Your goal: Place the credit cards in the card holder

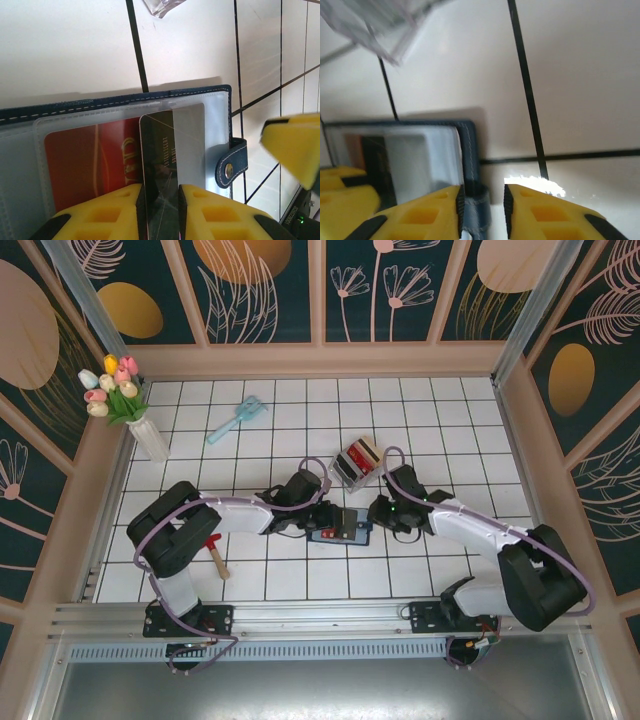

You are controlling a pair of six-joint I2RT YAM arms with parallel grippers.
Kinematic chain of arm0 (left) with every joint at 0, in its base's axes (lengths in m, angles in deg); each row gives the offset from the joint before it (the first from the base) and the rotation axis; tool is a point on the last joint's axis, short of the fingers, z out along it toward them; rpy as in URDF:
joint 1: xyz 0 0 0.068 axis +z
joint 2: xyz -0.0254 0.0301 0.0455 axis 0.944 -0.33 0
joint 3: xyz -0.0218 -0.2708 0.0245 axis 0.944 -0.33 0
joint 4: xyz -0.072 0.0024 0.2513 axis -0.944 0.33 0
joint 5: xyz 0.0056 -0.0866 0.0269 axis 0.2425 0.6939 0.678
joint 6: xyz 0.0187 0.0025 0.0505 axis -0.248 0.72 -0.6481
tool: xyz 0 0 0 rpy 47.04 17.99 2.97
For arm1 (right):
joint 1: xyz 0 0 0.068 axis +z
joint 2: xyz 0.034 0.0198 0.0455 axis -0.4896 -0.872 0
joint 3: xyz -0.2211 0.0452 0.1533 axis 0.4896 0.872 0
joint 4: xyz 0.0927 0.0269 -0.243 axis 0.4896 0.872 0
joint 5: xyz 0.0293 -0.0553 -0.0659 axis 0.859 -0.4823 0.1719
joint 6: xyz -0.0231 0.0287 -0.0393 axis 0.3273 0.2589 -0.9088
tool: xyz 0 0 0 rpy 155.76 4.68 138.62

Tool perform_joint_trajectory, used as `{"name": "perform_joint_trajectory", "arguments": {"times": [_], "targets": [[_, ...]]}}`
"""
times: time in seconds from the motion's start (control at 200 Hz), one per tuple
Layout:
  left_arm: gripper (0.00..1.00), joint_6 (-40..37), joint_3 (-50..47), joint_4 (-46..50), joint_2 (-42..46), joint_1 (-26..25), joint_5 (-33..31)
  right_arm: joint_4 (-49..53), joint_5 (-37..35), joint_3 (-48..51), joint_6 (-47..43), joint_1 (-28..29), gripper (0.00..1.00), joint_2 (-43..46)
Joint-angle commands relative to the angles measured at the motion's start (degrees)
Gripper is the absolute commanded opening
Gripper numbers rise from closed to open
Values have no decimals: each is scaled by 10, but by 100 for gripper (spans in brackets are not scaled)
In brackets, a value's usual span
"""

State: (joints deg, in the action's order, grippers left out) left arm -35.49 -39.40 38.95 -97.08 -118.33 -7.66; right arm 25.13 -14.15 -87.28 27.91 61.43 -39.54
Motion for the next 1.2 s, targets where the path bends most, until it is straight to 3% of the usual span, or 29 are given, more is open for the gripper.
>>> {"name": "perform_joint_trajectory", "arguments": {"times": [0.0, 0.22, 0.836, 1.006, 1.191], "targets": [[26, -15, 13, 34, 9, -1, -6, -36, 52, 12, 8, 0, 23, -12], [25, -21, 24, 36, -5, -1, 25, -70, 89, 15, 3, 3, 13, -43], [41, -53, 83, 46, -53, -26, 82, -83, 86, 13, 5, 5, 13, -67], [43, -62, 101, 131, -33, -27, -12, -59, 53, 9, 7, 5, 13, -71], [44, -43, 69, 155, -15, -26, -82, -48, 33, 14, 5, 4, 13, -81]]}}
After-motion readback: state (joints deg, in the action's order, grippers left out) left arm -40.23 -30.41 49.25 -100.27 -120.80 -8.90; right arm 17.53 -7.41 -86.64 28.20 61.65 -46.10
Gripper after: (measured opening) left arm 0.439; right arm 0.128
